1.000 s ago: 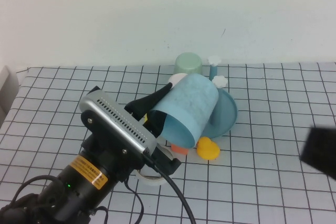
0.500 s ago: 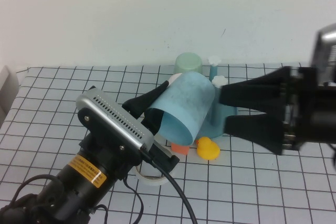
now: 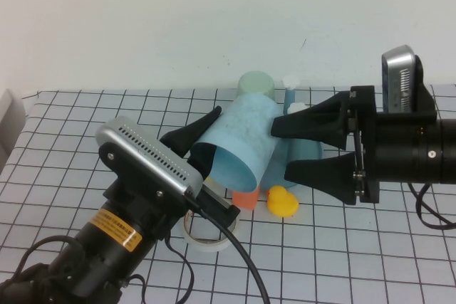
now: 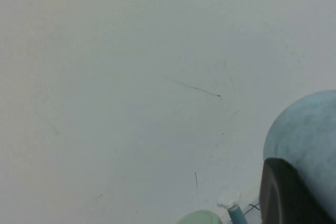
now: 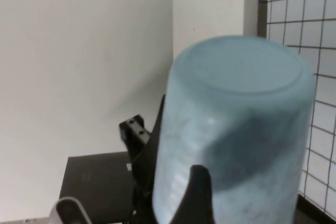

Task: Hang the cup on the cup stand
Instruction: Adjust the cup with two arms

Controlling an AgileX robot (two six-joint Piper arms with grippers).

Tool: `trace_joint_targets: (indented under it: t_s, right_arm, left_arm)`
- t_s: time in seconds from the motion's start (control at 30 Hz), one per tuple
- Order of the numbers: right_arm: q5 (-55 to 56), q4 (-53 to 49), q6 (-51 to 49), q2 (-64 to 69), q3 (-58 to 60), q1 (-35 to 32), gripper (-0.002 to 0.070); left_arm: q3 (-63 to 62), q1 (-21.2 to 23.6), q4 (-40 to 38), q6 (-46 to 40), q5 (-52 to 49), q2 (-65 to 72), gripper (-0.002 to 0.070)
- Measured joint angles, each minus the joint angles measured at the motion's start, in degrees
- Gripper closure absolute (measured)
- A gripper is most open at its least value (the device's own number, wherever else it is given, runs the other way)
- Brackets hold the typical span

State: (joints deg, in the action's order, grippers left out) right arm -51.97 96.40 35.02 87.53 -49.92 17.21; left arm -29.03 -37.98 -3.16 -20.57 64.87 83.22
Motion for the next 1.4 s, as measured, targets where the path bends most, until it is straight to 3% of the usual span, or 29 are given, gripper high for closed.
trace_joint_targets:
  t_s: [0.23, 0.5, 0.87, 1.07, 1.4]
  right_arm:
    - [2.75, 0.00, -0.08, 0.89, -1.29, 0.36, 0.0073]
    - [5.59, 0.00, -0.08, 0.89, -7.29, 2.71, -0.0008]
    - [9.72, 0.24, -3.14, 5.38, -10.38, 6.74, -0.0016]
    - [9.20, 0.49, -8.30, 6.77, -10.47, 6.75, -0.0017]
    - [9.16, 0.83, -8.82, 6.77, -10.47, 6.75, -0.0017]
  left_arm:
    - [0.00, 0.00, -0.10, -0.11, 0.00, 0.00, 0.0666]
    - [0.00, 0.00, -0.26, 0.00, 0.31, 0.00, 0.0666]
    - [0.00, 0.00, -0.99, 0.00, 0.59, 0.00, 0.0666]
    - [0.00, 0.00, -0.56, 0.00, -0.05, 0.00, 0.0666]
    - [0.00, 0.00, -0.47, 0.00, -0.05, 0.00, 0.0666]
